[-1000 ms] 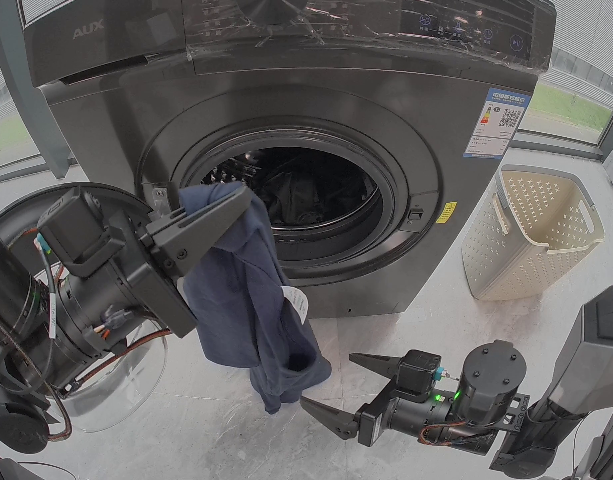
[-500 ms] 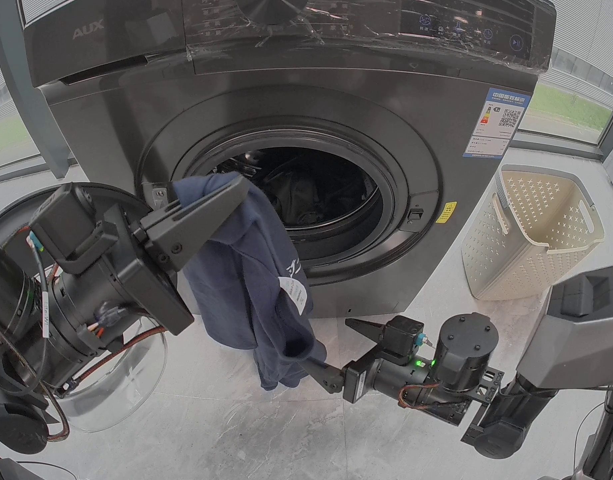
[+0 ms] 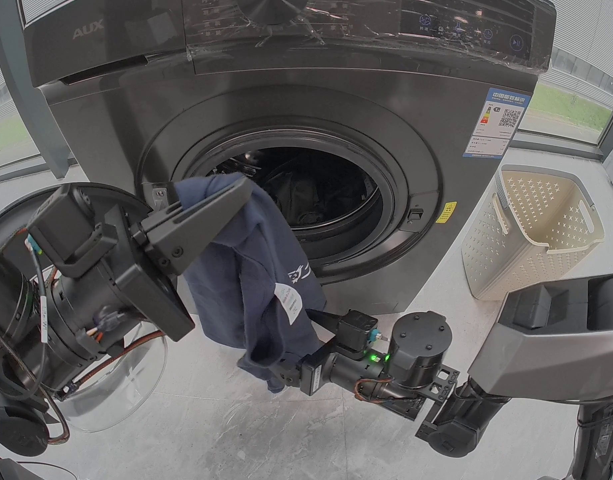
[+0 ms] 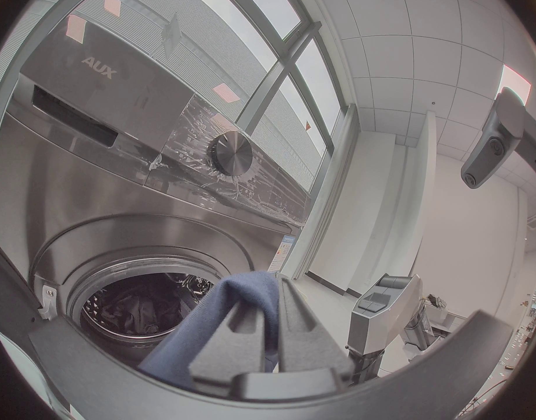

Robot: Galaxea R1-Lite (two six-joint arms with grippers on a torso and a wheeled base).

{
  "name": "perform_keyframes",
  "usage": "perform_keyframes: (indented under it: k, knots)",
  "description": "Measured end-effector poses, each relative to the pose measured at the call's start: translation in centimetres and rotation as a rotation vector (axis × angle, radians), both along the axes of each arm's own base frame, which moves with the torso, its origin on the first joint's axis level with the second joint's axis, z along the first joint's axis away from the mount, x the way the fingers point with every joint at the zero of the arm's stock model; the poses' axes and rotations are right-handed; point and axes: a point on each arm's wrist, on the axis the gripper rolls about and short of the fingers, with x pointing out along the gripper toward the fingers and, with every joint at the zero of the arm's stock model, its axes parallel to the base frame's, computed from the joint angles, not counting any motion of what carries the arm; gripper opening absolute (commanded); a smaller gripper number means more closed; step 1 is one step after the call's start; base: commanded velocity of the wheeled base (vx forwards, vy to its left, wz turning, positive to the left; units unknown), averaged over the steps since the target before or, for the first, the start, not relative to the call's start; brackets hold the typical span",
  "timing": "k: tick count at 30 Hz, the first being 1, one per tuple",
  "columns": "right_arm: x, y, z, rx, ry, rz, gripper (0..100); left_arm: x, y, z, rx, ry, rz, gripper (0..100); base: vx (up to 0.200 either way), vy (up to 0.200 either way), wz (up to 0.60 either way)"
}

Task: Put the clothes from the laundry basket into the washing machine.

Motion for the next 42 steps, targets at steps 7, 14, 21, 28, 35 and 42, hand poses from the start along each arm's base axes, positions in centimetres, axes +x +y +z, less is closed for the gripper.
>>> perform_keyframes:
  k: [7,14,21,28,35,42]
  knots:
    - [1.2,1.6,-0.2,0.024,-0.031,0.003,100,-0.3,-0.1,0.2,-0.015,-0.019,-0.016,0,0.000,0.000,0.00]
    - [4.9,2.0,-1.1,0.048,-0.068,-0.066,100,-0.5,-0.3,0.4,-0.026,-0.029,-0.027,0,0.000,0.000,0.00]
    - [7.3,1.0,-2.2,0.034,-0.065,-0.124,100,-0.6,-0.3,0.5,-0.029,-0.033,-0.034,0,0.000,0.000,0.00]
    - [8.8,1.4,-1.9,0.060,-0.090,-0.168,100,-0.6,-0.4,0.5,-0.030,-0.033,-0.037,0,0.000,0.000,0.00]
    - [9.2,1.7,-1.6,0.079,-0.104,-0.187,0,-0.5,-0.4,0.4,-0.028,-0.027,-0.034,0,0.000,0.000,0.00]
    - [8.7,1.0,-0.6,0.092,-0.104,-0.195,0,-0.1,-0.2,0.0,-0.015,-0.010,-0.009,0,0.000,0.000,0.00]
